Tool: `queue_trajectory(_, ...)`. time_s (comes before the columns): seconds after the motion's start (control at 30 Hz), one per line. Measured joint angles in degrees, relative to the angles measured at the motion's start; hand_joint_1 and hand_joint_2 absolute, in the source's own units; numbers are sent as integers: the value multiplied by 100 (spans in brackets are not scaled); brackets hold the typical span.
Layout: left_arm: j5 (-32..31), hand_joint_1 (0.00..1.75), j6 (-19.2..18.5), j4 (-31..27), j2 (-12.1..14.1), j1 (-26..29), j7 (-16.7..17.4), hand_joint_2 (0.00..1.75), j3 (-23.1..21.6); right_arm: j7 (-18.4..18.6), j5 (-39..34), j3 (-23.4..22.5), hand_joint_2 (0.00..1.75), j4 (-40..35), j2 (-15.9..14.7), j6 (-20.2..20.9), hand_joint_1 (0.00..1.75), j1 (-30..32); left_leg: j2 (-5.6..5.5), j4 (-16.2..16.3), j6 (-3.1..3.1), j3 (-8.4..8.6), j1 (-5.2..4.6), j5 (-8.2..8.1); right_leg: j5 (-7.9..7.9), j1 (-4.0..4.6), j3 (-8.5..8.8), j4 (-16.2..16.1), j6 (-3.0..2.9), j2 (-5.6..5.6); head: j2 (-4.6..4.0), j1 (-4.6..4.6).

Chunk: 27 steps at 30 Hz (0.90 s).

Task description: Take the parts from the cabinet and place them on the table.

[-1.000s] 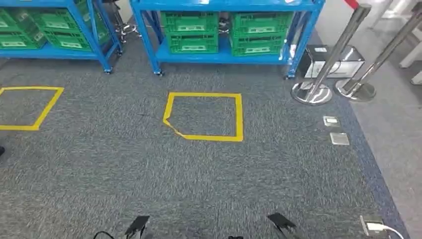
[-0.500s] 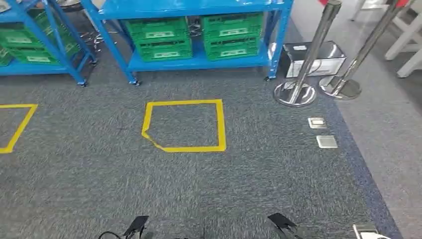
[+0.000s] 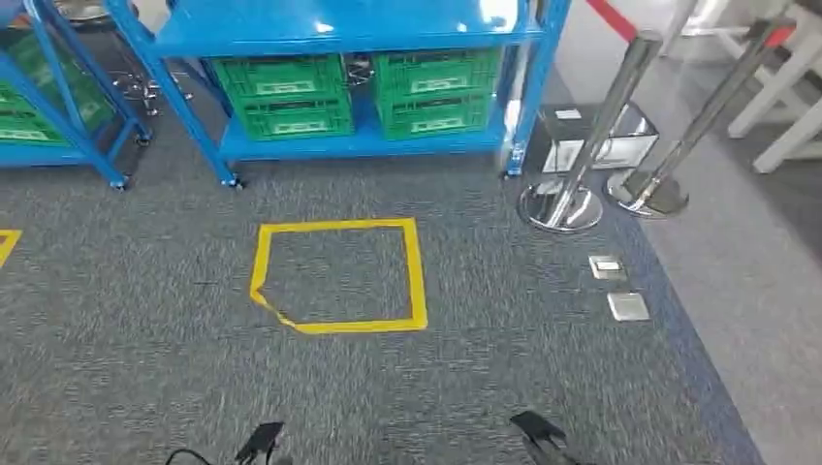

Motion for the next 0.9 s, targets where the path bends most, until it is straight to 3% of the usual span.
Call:
queue_trajectory(0.03,7,0,4,0,-2,6,0,0,0,0,-2,0,0,0,0,-2,0,0,-2,0,-14,142,6,-107,63,-1,-54,-286,14,-2,0,35)
queue_trajectory(0.07,13,0,18,0,-4,10,0,0,0,2,-2,0,0,2,-2,-2,0,2,-1,0,-33,278,10,-199,414,0,-65,-640,16,-8,0,52)
queue_trajectory(0.1,20,0,33,0,-7,14,-9,0,0,4,-2,0,0,4,-2,-2,0,11,7,-3,-58,364,10,-297,1242,3,-77,-1038,-8,-28,0,74)
queue_trajectory(0.13,26,0,50,0,-4,4,-18,0,0,9,-2,2,0,13,-2,0,0,28,4,35,-76,487,5,-389,1954,8,-68,-1215,-33,-55,0,52)
queue_trajectory(0.17,46,0,92,0,-6,-5,-52,0,2,9,-4,7,0,17,-2,4,0,21,-19,-35,-117,573,-5,-458,1997,44,67,-1268,-105,-96,0,70)
queue_trajectory(0.2,57,0,109,0,-9,-27,-79,0,2,13,-11,11,0,17,-2,0,0,-2,-12,-74,-152,651,9,-508,2007,60,138,-1279,-177,-68,0,65)
queue_trajectory(0.27,92,0,149,0,-15,-57,-111,0,2,7,-11,24,0,13,0,-2,0,-82,-5,190,-212,569,-12,-401,2004,35,157,-1295,-287,-32,0,72)
queue_trajectory(0.3,90,0,149,-4,-17,-84,-114,0,2,4,-11,31,0,-2,7,-2,0,-129,11,272,-230,537,4,-488,2021,8,162,-1326,-316,-44,0,85)
queue_trajectory(0.33,85,0,153,-7,-20,-118,-114,0,2,7,-13,31,0,-4,0,-13,0,-156,39,452,-279,433,5,-658,2025,-3,165,-1337,-336,-36,0,50)
queue_trajectory(0.4,70,0,168,-7,-17,-128,-114,0,2,-2,-57,39,0,-4,0,-26,0,-138,60,1319,-370,-62,63,-1186,2026,-16,171,-1350,-345,-33,0,-26)
queue_trajectory(0.43,68,0,173,-7,-17,-111,-111,0,2,-9,-72,48,0,-4,0,-26,0,-107,69,1744,-395,-330,89,-1354,2022,-23,159,-1349,-339,-34,0,-35)
queue_trajectory(0.47,68,0,181,-7,-17,-91,-111,0,2,-7,-74,55,0,-2,0,-20,0,-80,73,1935,-402,-494,107,-1364,2015,-38,155,-1348,-329,-34,0,-37)
queue_trajectory(0.5,63,0,188,-4,-17,-68,-109,0,2,-9,-72,63,0,0,0,-17,0,-49,75,1849,-429,-530,125,-1214,2003,-56,165,-1348,-311,-31,0,-37)
queue_trajectory(0.53,63,0,206,-4,-17,-38,-105,0,0,-9,-72,74,0,0,0,-17,0,-41,81,1527,-434,-459,141,-944,1991,-77,178,-1347,-293,-23,0,-44)
queue_trajectory(0.6,55,0,205,-4,-9,-34,-105,0,0,-13,-72,87,0,0,0,-17,0,-51,86,424,-475,-127,186,-199,1967,-119,220,-1343,-231,-12,0,-83)
queue_trajectory(0.63,55,0,205,-4,-11,-36,-107,0,2,-17,-72,87,0,0,-2,-17,0,-55,90,140,-482,-77,194,-109,1968,-112,230,-1342,-187,-12,0,-136)
queue_trajectory(0.67,55,0,205,-4,-11,-46,-107,0,2,-17,-72,90,0,0,-2,-17,0,-61,96,133,-415,-119,157,-340,1988,-101,210,-1337,-142,3,0,-171)
queue_trajectory(0.73,52,0,208,-4,-7,-28,-107,0,2,-9,-72,98,0,0,-2,-9,0,-49,84,163,-316,-153,129,-127,1980,-92,190,-1350,-52,-3,0,-112)
queue_trajectory(0.77,52,0,208,-4,-13,-9,-101,0,2,-9,-72,98,0,2,-11,-9,0,-48,98,138,-368,-142,167,-91,1922,-92,190,-1313,-161,-3,0,-96)
queue_trajectory(0.8,52,0,208,-4,-13,2,-98,0,2,-7,-72,101,0,2,-11,-18,0,-50,93,138,-361,-137,159,-87,1984,-88,178,-1319,-293,1,0,-70)
queue_trajectory(0.9,46,0,212,-4,-11,-15,-103,0,2,0,-74,105,0,0,-11,-24,0,-52,86,137,-316,-138,136,-93,1989,-91,216,-1380,-299,1,0,37)
